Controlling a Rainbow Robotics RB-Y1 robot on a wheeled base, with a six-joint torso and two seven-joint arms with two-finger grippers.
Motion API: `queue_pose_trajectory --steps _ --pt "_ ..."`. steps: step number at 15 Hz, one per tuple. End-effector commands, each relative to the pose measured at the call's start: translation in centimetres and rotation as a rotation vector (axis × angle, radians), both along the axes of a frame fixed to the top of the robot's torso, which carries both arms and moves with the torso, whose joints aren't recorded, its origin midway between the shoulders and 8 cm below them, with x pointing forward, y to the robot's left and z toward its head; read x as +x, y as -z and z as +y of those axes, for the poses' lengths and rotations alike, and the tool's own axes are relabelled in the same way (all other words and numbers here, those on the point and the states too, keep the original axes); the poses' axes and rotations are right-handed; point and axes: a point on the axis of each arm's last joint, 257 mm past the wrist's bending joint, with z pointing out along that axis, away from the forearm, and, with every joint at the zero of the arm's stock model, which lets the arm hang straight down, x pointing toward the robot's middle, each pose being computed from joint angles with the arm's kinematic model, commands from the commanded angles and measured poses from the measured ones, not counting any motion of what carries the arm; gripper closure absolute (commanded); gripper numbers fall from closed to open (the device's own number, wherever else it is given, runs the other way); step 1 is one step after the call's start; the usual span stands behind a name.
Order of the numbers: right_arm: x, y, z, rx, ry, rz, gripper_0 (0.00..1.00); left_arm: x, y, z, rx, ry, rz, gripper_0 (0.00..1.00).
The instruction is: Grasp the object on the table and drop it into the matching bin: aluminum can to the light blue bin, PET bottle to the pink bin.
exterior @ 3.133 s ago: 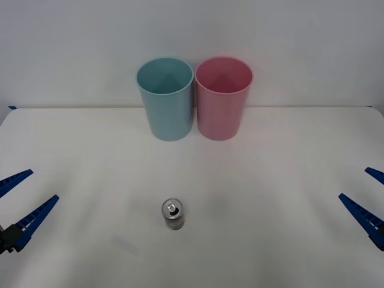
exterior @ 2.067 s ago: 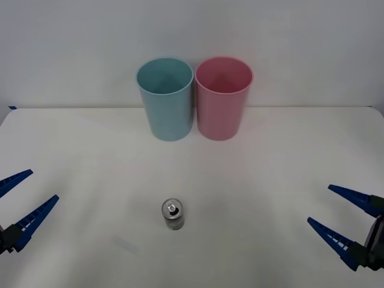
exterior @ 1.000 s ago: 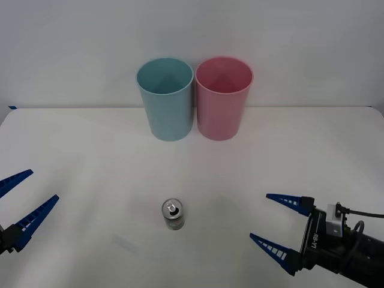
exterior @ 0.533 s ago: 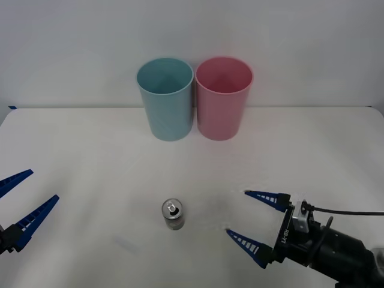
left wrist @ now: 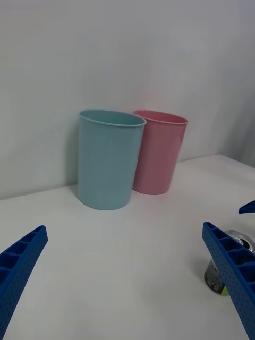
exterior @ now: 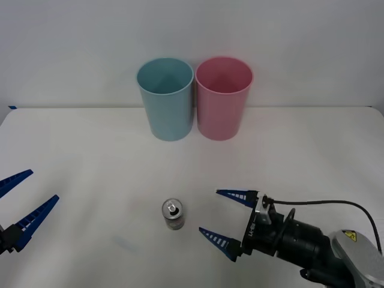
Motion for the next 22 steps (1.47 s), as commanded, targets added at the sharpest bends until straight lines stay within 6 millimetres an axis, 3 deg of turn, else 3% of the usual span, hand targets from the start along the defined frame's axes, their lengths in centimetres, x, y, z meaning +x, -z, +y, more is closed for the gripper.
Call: queue_pose_trajectory --steps 1,7,14,21,22 --pt "-0.1 0.7 1.5 -0.016 -0.014 0.000 0.00 0.0 0.0 0.0 0.000 0.000 0.000 0.00" --pt "0.1 1.2 5.1 -0.026 -0.021 -0.007 0.00 0.0 0.0 0.0 0.000 0.000 0.000 0.00" --pt "2.3 2.7 8.8 -0.035 -0.026 0.000 0.00 0.0 0.0 0.0 0.000 0.000 0.000 0.00" --pt "3.0 3.0 9.8 -0.059 -0.007 -0.011 0.00 0.0 0.0 0.0 0.000 0.000 0.000 0.00" --pt "3.0 3.1 9.7 -0.059 -0.005 -0.011 0.39 0.0 0.0 0.0 0.000 0.000 0.000 0.00"
